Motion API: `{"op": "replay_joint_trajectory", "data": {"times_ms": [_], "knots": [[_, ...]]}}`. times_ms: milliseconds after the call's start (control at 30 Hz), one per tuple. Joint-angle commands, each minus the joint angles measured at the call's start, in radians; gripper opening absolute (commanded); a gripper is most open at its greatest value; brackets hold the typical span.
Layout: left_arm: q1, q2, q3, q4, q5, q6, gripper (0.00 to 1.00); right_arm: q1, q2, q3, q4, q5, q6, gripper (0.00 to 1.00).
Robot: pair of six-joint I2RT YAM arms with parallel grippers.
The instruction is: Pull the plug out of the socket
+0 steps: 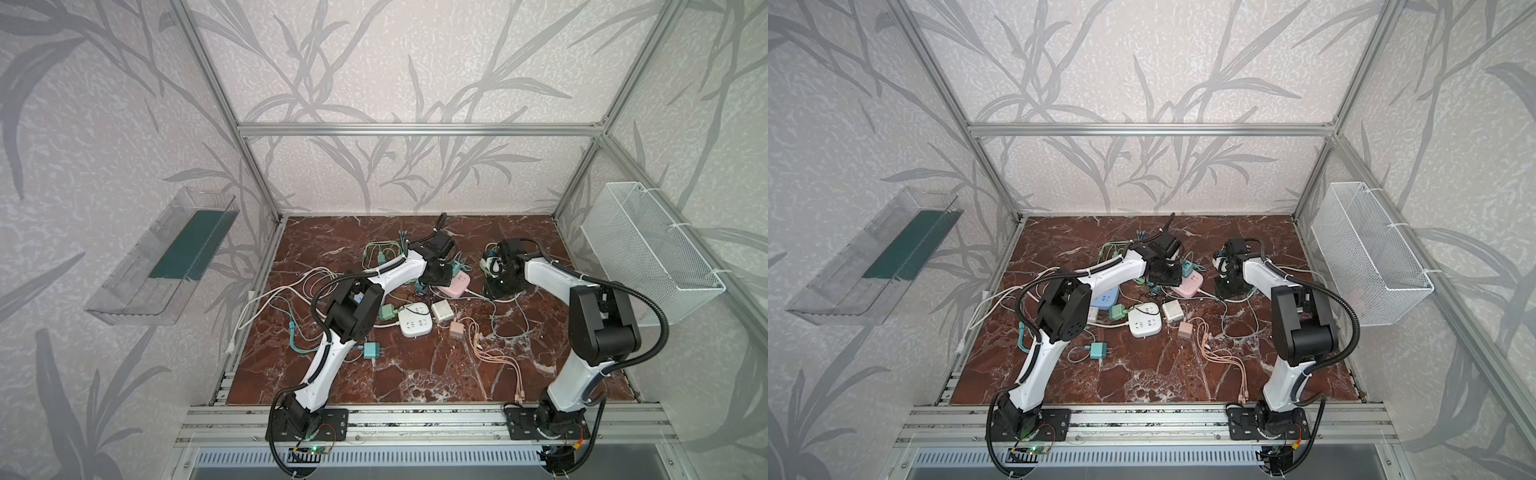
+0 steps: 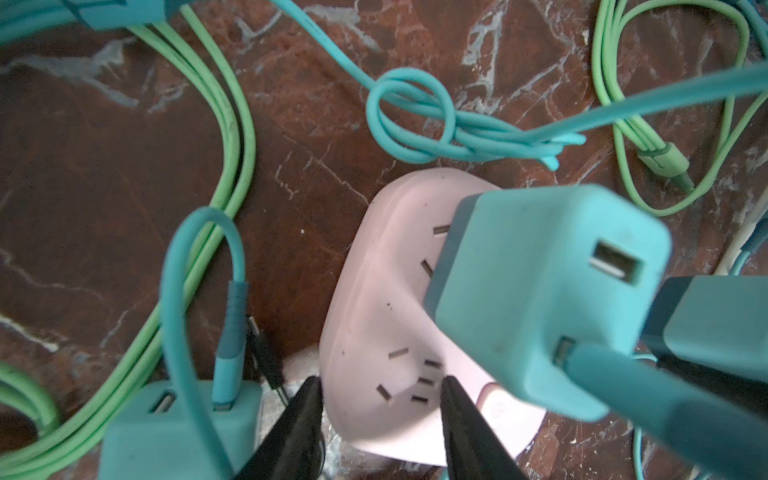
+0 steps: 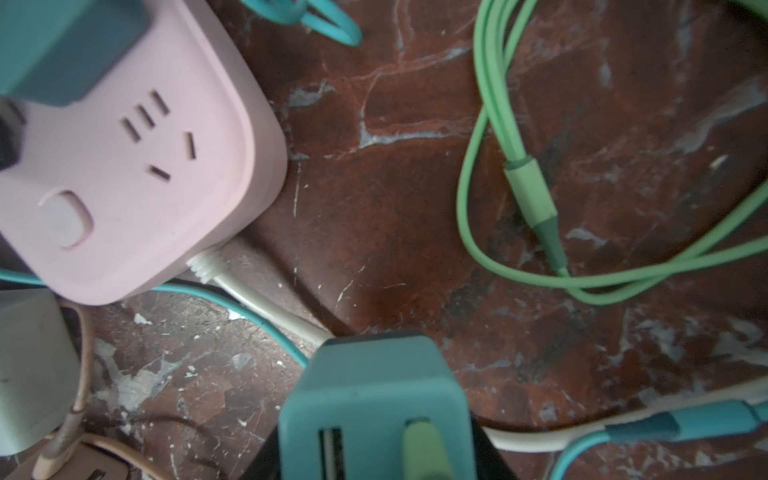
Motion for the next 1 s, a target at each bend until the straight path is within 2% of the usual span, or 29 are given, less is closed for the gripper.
{"op": "replay_joint_trajectory", "data": {"times_ms": [0,467,767,967], "knots": [[-0.005,0.021,-0.050,-0.070,-0.023,0.007,0.47,-0.003,0.010,0.019,-0.032,0.029,0.018,0.17],[-0.005,0.022,-0.048,-0.075,-0.024,0.008,0.47,-0.003,0.114,0.137,-0.119,0.045,0.019,0.23],[-0.005,0.021,-0.049,-0.078,-0.023,0.007,0.47,-0.003,0.133,0.154,-0.146,0.047,0.025,0.47],[-0.005,0.016,-0.051,-0.076,-0.026,0.007,0.47,-0.003,0.119,0.156,-0.131,0.031,0.034,0.52]]}}
